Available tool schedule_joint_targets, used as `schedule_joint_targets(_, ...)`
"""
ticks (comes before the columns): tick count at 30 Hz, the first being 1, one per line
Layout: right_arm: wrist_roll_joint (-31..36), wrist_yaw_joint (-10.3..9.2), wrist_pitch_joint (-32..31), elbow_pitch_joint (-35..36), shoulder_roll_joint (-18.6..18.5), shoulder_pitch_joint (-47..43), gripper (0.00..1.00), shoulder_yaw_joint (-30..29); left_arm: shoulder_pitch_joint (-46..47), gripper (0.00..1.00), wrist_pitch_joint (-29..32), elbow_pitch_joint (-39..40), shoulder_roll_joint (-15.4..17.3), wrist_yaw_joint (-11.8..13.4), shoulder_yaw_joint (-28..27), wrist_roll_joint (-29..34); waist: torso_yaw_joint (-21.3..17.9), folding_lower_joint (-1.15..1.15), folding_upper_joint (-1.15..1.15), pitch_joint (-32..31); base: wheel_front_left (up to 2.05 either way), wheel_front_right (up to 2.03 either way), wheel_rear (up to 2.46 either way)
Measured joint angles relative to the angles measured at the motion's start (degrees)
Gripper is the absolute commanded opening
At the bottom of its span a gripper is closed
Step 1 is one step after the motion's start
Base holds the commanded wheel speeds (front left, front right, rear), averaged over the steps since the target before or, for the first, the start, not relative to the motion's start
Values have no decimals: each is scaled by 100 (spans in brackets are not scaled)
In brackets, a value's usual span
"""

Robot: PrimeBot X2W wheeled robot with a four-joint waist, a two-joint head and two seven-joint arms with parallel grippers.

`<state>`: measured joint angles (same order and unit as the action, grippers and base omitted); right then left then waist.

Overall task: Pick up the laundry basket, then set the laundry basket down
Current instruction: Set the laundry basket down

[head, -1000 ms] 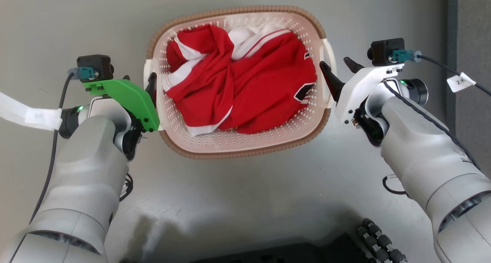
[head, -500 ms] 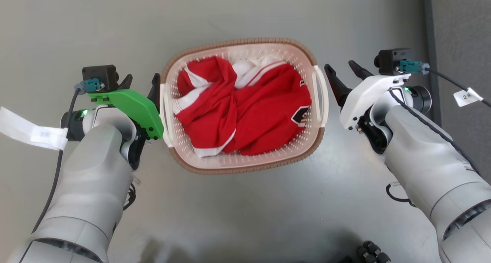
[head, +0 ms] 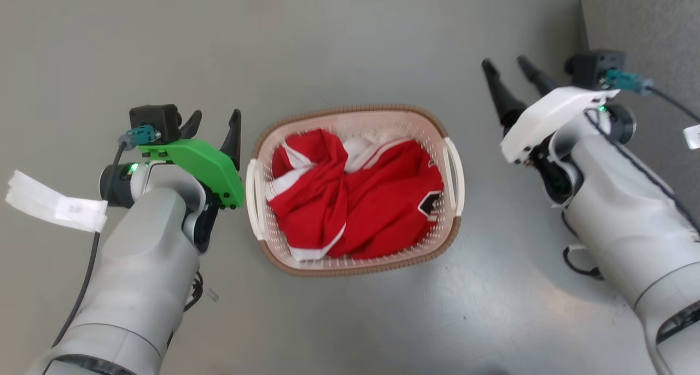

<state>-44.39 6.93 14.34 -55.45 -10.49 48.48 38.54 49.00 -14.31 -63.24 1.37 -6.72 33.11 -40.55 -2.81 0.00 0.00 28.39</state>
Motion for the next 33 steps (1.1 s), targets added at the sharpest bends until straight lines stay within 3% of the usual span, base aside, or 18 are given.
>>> schedule_joint_targets(12,680,-455,2,1321,-255,-341,100,-578,-292,100,-11,1701,414,450,-558,481,54,0,0,-857,0,0,0)
schedule_joint_targets(26,1299,-995,8,2663,-428,-1243,100,-1182,-1290,100,-11,3109,560,987,-822,1033,34,0,0,-1518,0,0,0)
schedule_joint_targets(33,1450,-1099,8,3149,-437,-1912,100,-1311,-1914,100,-12,3739,690,1139,-882,1268,31,0,0,-1685,0,0,0)
